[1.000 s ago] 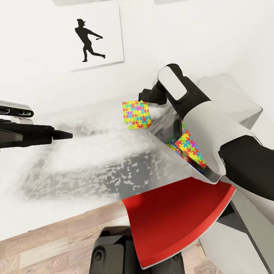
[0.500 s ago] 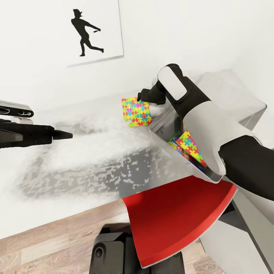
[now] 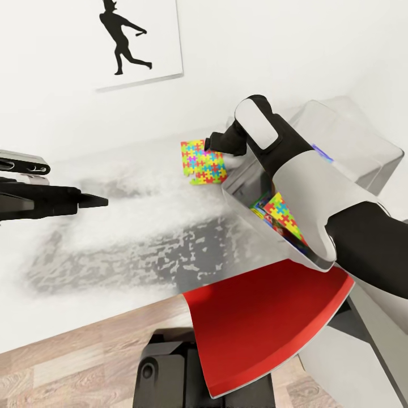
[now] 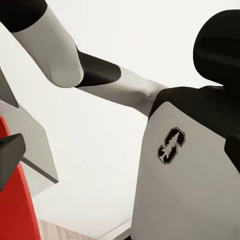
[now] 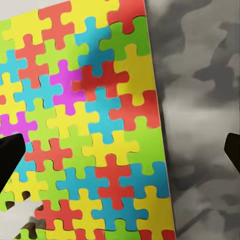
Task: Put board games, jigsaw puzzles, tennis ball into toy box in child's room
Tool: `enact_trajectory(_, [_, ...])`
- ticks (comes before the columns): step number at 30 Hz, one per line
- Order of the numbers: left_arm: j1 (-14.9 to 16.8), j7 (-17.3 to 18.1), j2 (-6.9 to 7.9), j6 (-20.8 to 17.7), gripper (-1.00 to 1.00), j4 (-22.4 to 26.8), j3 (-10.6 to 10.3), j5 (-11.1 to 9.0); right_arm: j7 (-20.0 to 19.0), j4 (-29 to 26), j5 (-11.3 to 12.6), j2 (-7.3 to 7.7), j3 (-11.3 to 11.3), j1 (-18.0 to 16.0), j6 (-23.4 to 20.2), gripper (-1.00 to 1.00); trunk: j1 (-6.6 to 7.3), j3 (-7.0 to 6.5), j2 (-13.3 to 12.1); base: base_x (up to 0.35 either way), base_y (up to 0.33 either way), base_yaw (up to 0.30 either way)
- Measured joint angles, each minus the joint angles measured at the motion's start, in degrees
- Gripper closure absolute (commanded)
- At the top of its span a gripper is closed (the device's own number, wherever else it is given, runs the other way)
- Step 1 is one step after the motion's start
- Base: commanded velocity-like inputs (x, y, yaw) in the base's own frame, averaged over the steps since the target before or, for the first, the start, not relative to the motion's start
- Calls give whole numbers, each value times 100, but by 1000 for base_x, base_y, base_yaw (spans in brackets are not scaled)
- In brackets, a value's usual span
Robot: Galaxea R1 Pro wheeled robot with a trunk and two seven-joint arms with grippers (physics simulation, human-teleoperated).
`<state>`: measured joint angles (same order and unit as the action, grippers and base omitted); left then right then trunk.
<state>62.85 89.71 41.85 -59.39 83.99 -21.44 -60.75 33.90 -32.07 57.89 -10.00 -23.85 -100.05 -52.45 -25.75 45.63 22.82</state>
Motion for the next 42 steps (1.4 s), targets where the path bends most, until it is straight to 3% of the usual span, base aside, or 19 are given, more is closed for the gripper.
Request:
enact_trajectory(16, [0,0,0,0,-100,-5,12,0,0,0,-8,0,0,0,0,-100,0,141,0,0,0,0])
enact_trajectory(42, [0,0,0,0,-100,-5,12,-1,-6,0,-16,0,0,0,-17,-100,1,156,1,0,0,0])
